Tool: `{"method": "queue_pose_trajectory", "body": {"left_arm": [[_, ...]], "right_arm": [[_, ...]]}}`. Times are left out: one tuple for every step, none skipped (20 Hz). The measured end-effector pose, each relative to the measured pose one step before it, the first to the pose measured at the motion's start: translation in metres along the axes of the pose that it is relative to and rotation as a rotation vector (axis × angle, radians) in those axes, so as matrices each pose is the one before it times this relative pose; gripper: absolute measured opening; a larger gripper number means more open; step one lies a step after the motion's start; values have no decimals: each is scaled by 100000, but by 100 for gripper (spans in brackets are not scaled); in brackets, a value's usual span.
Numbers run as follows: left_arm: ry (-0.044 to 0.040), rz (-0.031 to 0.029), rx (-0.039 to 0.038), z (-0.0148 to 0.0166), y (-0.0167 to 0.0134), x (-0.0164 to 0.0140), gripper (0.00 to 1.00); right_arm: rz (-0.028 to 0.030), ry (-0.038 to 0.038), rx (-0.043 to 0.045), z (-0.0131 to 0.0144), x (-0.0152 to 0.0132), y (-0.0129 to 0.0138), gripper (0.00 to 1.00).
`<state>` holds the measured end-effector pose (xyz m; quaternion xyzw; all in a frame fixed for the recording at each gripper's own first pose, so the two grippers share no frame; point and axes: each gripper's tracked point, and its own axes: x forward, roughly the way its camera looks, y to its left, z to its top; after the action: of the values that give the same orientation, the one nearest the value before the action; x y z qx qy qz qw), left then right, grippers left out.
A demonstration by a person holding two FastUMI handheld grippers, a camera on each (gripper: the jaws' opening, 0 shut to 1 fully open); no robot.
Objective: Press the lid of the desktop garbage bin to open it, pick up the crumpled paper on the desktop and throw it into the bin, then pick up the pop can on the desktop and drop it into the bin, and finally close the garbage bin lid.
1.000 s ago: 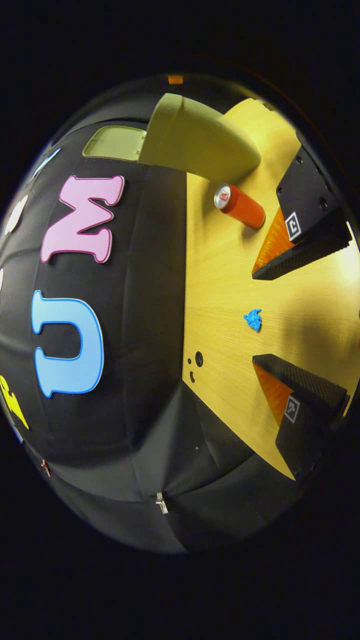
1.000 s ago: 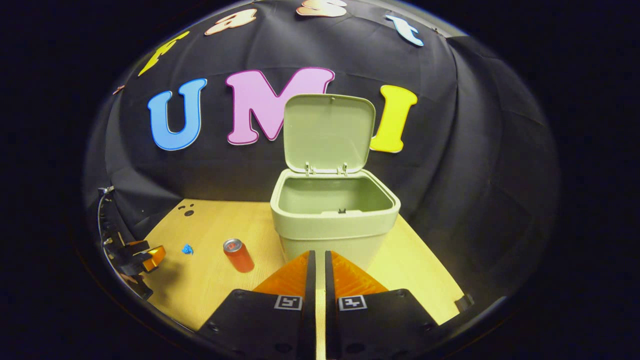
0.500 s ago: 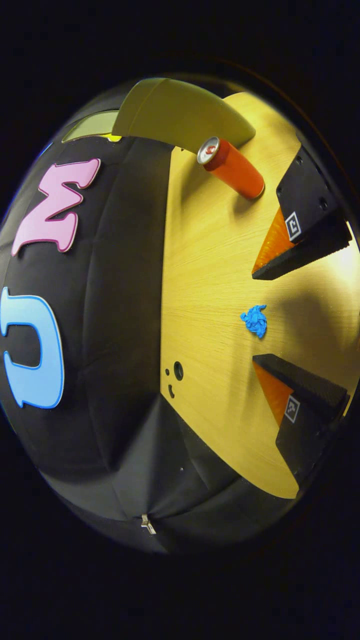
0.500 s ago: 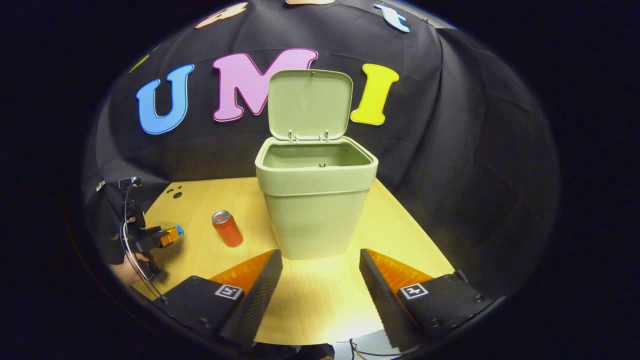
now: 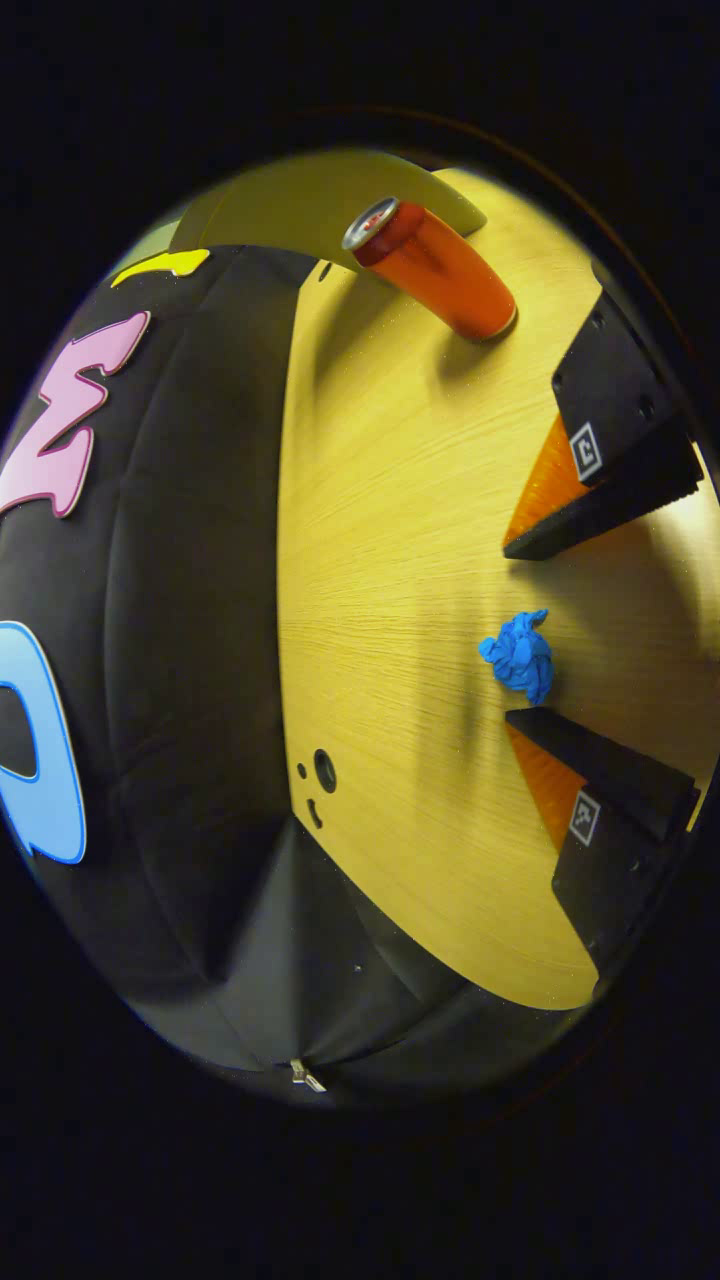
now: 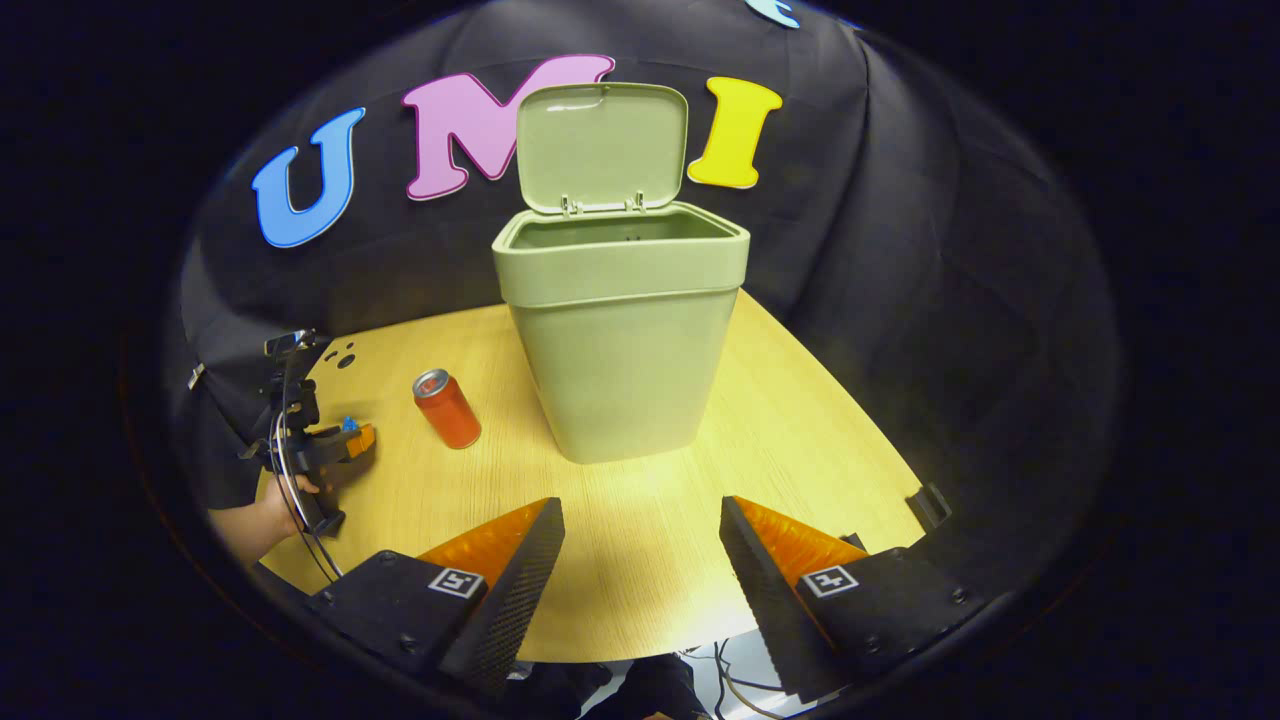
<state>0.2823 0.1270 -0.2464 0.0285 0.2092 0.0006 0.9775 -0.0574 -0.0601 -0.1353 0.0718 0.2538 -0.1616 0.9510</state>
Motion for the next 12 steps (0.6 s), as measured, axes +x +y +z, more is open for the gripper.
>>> {"method": "queue_pose_trajectory", "body": {"left_arm": [[-467, -729, -484, 82, -12, 183, 97], [1198, -538, -218, -179, -22, 182, 96], [-322, 54, -291, 17, 59, 60, 96], [307, -210, -25, 6, -79, 91, 100], [85, -437, 342, -84, -107, -9, 95], [147, -506, 261, -9, -175, -15, 94], [165, -292, 122, -1, -86, 23, 90], [85, 3, -77, 61, 29, -56, 87], [7, 653, -101, -11, 184, 69, 79], [-173, 714, -555, -39, 191, 3, 76], [-161, 430, -356, -84, 21, 29, 64], [40, 74, -99, 35, -59, -136, 53]], "right_arm": [[95, 425, 573, -262, -27, 47, 99], [-247, 743, 153, -438, -48, -101, 99], [-168, 788, 150, -345, -50, -118, 99], [-40, 423, 438, -227, -20, -30, 99], [-42, 295, 595, -35, 109, -17, 99], [4, 124, 583, -159, -66, 49, 99], [123, 53, 281, -84, -4, 128, 99], [39, 110, -32, -15, 48, 56, 98], [234, 346, -85, -117, 41, 76, 99], [419, 14, 14, -55, 39, 182, 99], [154, -116, -107, -140, -97, 94, 99], [198, 170, -206, -90, -18, 139, 99]]}}
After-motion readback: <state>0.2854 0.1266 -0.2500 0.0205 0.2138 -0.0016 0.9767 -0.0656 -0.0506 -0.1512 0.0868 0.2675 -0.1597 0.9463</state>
